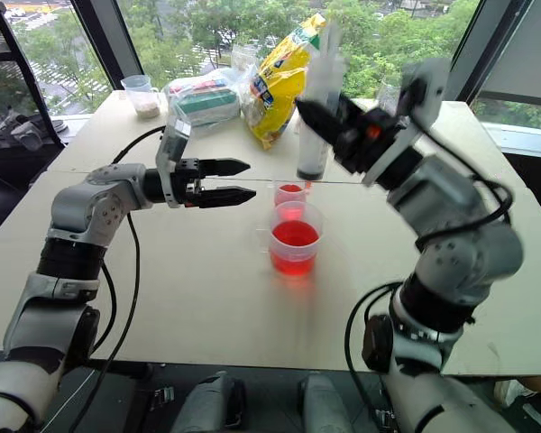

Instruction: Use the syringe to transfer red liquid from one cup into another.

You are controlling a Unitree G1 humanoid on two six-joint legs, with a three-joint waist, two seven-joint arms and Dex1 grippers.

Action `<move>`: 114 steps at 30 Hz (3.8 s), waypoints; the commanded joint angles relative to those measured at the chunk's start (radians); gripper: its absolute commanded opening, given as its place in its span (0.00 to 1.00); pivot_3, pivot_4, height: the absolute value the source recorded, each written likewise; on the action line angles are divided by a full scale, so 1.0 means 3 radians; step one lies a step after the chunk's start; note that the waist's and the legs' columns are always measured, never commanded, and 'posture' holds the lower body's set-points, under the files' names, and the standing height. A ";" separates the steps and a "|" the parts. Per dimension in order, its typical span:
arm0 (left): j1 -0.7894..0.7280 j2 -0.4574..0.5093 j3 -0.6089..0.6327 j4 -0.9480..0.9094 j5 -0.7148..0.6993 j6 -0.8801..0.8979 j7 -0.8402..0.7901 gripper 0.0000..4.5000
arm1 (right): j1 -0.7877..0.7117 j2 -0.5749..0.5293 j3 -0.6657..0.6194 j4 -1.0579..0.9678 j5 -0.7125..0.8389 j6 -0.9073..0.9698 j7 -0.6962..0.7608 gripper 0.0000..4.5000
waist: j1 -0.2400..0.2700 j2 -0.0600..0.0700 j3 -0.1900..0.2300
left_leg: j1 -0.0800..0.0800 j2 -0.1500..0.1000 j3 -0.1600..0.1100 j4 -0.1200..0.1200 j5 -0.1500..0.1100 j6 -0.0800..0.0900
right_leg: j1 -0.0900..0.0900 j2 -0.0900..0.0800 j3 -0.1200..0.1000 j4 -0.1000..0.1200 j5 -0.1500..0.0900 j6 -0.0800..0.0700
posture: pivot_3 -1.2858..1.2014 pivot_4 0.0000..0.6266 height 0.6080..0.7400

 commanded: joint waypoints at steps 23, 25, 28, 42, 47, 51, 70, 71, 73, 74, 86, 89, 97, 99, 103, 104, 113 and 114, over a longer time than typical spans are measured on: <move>-0.0402 -0.0066 0.0066 0.0027 -0.0013 0.0149 -0.0176 1.00 | 0.1305 -0.0089 0.1242 0.0382 -0.0665 -0.2118 -0.0083 0.32 | -0.0011 0.0000 0.0001 | 0.0003 0.0005 -0.0014 0.0003 0.0002 -0.0003 | -0.0004 0.0008 0.0002 0.0011 -0.0001 -0.0001 | 0.52 0.24 1.00; -0.0444 -0.0107 0.0051 0.0113 0.0057 0.0067 -0.0127 1.00 | 0.1292 -0.0097 0.1248 0.0375 -0.0651 -0.2110 -0.0089 0.32 | -0.0007 0.0000 0.0001 | 0.0003 0.0005 -0.0014 0.0003 0.0002 -0.0003 | -0.0004 0.0009 0.0002 0.0011 -0.0001 -0.0001 | 0.52 0.24 1.00; -0.0447 -0.0156 -0.0032 0.0209 0.0226 -0.0144 -0.0106 1.00 | 0.1259 -0.0103 0.1245 0.0358 -0.0623 -0.2091 -0.0097 0.32 | -0.0006 0.0000 0.0001 | 0.0003 0.0004 -0.0013 0.0003 0.0002 -0.0003 | -0.0004 0.0008 0.0002 0.0011 -0.0001 0.0000 | 0.52 0.24 1.00; -0.0580 -0.0685 -0.0105 0.0629 0.0496 -0.0539 0.0072 0.88 | 0.1200 -0.0169 0.1293 0.0330 -0.0573 -0.2037 -0.0107 0.32 | -0.0005 0.0000 0.0001 | 0.0002 0.0003 -0.0014 0.0003 0.0002 -0.0003 | -0.0003 0.0008 0.0002 0.0010 0.0000 0.0000 | 0.52 0.24 1.00; -0.0541 -0.0761 -0.0094 0.0600 0.0472 -0.0521 0.0032 0.37 | 0.1189 -0.0175 0.1292 0.0308 -0.0555 -0.2009 -0.0134 0.32 | -0.0009 0.0000 0.0001 | 0.0003 0.0003 -0.0014 0.0003 0.0002 -0.0003 | -0.0003 0.0009 0.0002 0.0010 0.0000 0.0000 | 0.52 0.24 1.00; -0.0506 -0.0797 -0.0093 0.0520 0.0461 -0.0478 0.0025 0.02 | 0.1189 -0.0179 0.1282 0.0304 -0.0526 -0.1978 -0.0139 0.32 | -0.0010 -0.0001 0.0001 | 0.0003 0.0003 -0.0014 0.0003 0.0002 -0.0003 | -0.0003 0.0009 0.0002 0.0010 0.0000 0.0000 | 0.52 0.24 1.00; -0.0929 -0.0783 0.0306 0.0905 0.0353 -0.0523 0.0210 0.02 | 0.1209 -0.0204 0.1387 0.0834 -0.0301 -0.1837 0.0096 0.32 | -0.0030 -0.0001 0.0001 | 0.0008 0.0004 -0.0015 0.0004 0.0002 -0.0003 | 0.0001 0.0010 0.0003 0.0011 0.0000 0.0000 | 0.52 0.24 1.00; -0.0952 -0.0772 0.0320 0.0940 0.0354 -0.0541 0.0216 0.02 | 0.1209 -0.0207 0.1395 0.0843 -0.0302 -0.1840 0.0099 0.32 | -0.0030 -0.0001 0.0001 | 0.0008 0.0004 -0.0015 0.0004 0.0002 -0.0003 | 0.0001 0.0011 0.0003 0.0012 0.0000 0.0000 | 0.52 0.24 1.00; -0.0998 -0.0754 0.0352 0.1004 0.0350 -0.0571 0.0228 0.02 | 0.1216 -0.0215 0.1406 0.0847 -0.0293 -0.1832 0.0107 0.32 | -0.0030 -0.0001 0.0001 | 0.0009 0.0005 -0.0015 0.0004 0.0002 -0.0003 | 0.0001 0.0012 0.0004 0.0012 0.0000 0.0000 | 0.52 0.24 1.00; -0.1019 -0.0745 0.0364 0.1033 0.0350 -0.0587 0.0231 0.02 | 0.1225 -0.0220 0.1409 0.0847 -0.0290 -0.1833 0.0111 0.32 | -0.0029 -0.0001 0.0001 | 0.0009 0.0005 -0.0015 0.0004 0.0002 -0.0003 | 0.0001 0.0012 0.0004 0.0012 0.0000 0.0000 | 0.52 0.24 1.00; -0.1081 -0.0712 0.0368 0.1120 0.0359 -0.0664 0.0245 0.02 | 0.1275 -0.0242 0.1428 0.0817 -0.0263 -0.1829 0.0102 0.32 | -0.0017 -0.0001 0.0001 | 0.0004 0.0005 -0.0015 0.0003 0.0002 -0.0003 | -0.0002 0.0012 0.0003 0.0010 0.0000 0.0000 | 0.52 0.24 1.00; -0.1095 -0.0720 0.0370 0.1123 0.0360 -0.0665 0.0244 0.02 | 0.1275 -0.0245 0.1428 0.0805 -0.0256 -0.1826 0.0100 0.32 | -0.0016 -0.0001 0.0001 | 0.0004 0.0005 -0.0016 0.0003 0.0002 -0.0003 | -0.0002 0.0012 0.0003 0.0010 0.0000 0.0000 | 0.52 0.24 1.00; -0.1060 -0.0735 0.0340 0.1077 0.0336 -0.0605 0.0200 0.02 | 0.1234 -0.0250 0.1414 0.0750 -0.0251 -0.1823 0.0077 0.32 | -0.0017 -0.0001 0.0001 | 0.0004 0.0005 -0.0016 0.0003 0.0002 -0.0003 | -0.0002 0.0012 0.0003 0.0010 0.0000 0.0000 | 0.52 0.24 1.00; -0.1018 -0.0731 0.0309 0.1034 0.0335 -0.0557 0.0164 0.02 | 0.1216 -0.0260 0.1398 0.0710 -0.0242 -0.1817 0.0070 0.32 | -0.0016 -0.0001 0.0001 | 0.0004 0.0005 -0.0016 0.0003 0.0002 -0.0003 | -0.0002 0.0012 0.0003 0.0010 0.0000 0.0000 | 0.52 0.24 1.00; -0.0812 -0.0703 0.0172 0.0829 0.0363 -0.0452 0.0041 0.34 | 0.1163 -0.0297 0.1343 0.0521 -0.0170 -0.1743 0.0020 0.32 | -0.0024 -0.0001 0.0001 | 0.0004 0.0005 -0.0016 0.0001 0.0002 -0.0003 | -0.0003 0.0012 0.0003 0.0010 0.0000 0.0000 | 0.52 0.24 1.00; -0.0761 -0.0693 0.0148 0.0777 0.0371 -0.0442 0.0025 0.45 | 0.1146 -0.0304 0.1330 0.0474 -0.0151 -0.1722 0.0005 0.32 | -0.0024 -0.0001 0.0001 | 0.0004 0.0005 -0.0017 0.0001 0.0002 -0.0003 | -0.0003 0.0012 0.0003 0.0010 0.0000 0.0000 | 0.52 0.24 1.00; -0.0426 -0.0531 0.0094 0.0451 0.0343 -0.0259 -0.0054 0.66 | 0.0816 -0.0303 0.1072 0.0153 0.0035 -0.1556 -0.0190 0.32 | -0.0013 -0.0001 0.0001 | 0.0003 0.0004 -0.0016 0.0003 0.0002 -0.0003 | -0.0003 0.0009 0.0003 0.0011 0.0000 0.0000 | 0.52 0.24 1.00; -0.0399 -0.0502 0.0096 0.0432 0.0345 -0.0249 -0.0054 0.66 | 0.0769 -0.0308 0.1036 0.0133 0.0059 -0.1531 -0.0213 0.32 | -0.0015 -0.0001 0.0001 | 0.0004 0.0004 -0.0016 0.0003 0.0002 -0.0003 | -0.0003 0.0009 0.0003 0.0011 0.0000 0.0000 | 0.52 0.24 1.00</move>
